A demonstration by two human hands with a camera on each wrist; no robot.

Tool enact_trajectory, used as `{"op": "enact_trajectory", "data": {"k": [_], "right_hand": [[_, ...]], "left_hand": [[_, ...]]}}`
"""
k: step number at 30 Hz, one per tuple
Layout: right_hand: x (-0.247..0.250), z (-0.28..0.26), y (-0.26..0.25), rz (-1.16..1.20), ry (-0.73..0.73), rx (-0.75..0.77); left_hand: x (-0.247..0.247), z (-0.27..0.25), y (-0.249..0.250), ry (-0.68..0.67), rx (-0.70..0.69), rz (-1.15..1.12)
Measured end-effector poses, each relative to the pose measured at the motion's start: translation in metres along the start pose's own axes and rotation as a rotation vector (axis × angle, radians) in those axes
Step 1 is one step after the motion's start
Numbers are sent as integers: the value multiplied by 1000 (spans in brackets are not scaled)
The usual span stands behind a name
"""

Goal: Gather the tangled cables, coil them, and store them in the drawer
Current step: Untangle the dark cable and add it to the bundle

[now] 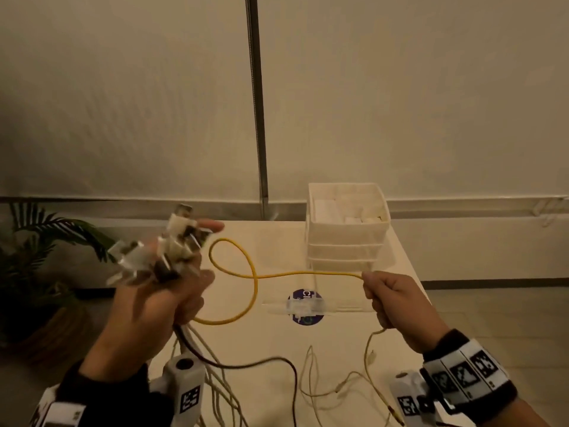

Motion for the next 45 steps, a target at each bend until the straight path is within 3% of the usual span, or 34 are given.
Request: {"op": "enact_trajectory", "data": {"k": [2,5,8,10,11,13,15,18,22,25,28,30,32,34,36,41,45], "right_hand": [[-5,-5,-14,-39,-10,27],[-23,-19,-49,-327,-91,196],[-43,-33,-77,-422,-190,300],[-53,-36,-84,-257,-278,264],[-54,-36,-86,-113,-305,220],[-55,-35,-88,140,-341,122],[-57,-32,-86,248,-416,69],[-58,-29,-79,302,-506,52],[-43,-28,-59,342,-500,-12],[-37,-30,-46,353,-464,-47],[-43,-29,-47,271,-392,-31],[-47,-26,-52,166,-313,19],[-50,-25,-58,18,-240,110],[-59,-28,-63,-60,-251,180],[-71,-29,-63,29,-339,164],[-75,-34,-62,373,-529,12],[-65,-47,-47,355,-558,-34]], "left_hand": [[-10,-6,4,-119,22,-40],[-23,-5,7,-109,75,30],[-58,4,9,-114,-79,572],[-83,11,-9,-182,-145,917],[-89,14,-17,-165,-112,948],[-94,15,-29,-79,-116,888],[-89,17,-29,32,-96,735],[-66,22,-27,209,-15,514],[-11,27,-20,477,-5,222],[16,21,-12,606,1,241],[7,12,-4,633,-44,642],[-17,1,16,628,-232,811],[-49,-10,19,390,-416,812],[-78,-15,-1,62,-356,716],[-95,-13,-19,-86,-280,715],[-85,-6,-24,33,-296,846],[-28,6,-30,390,-99,871]]}}
Point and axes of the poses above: each hand's wrist, its own z-axis towards the middle knuckle, its own x-axis out of the back of the hand, y = z × x, the point moved 5 cm from there along z, towards the middle knuckle, and after that the axes turned 5 degrees about z, right-handed, at the moved point
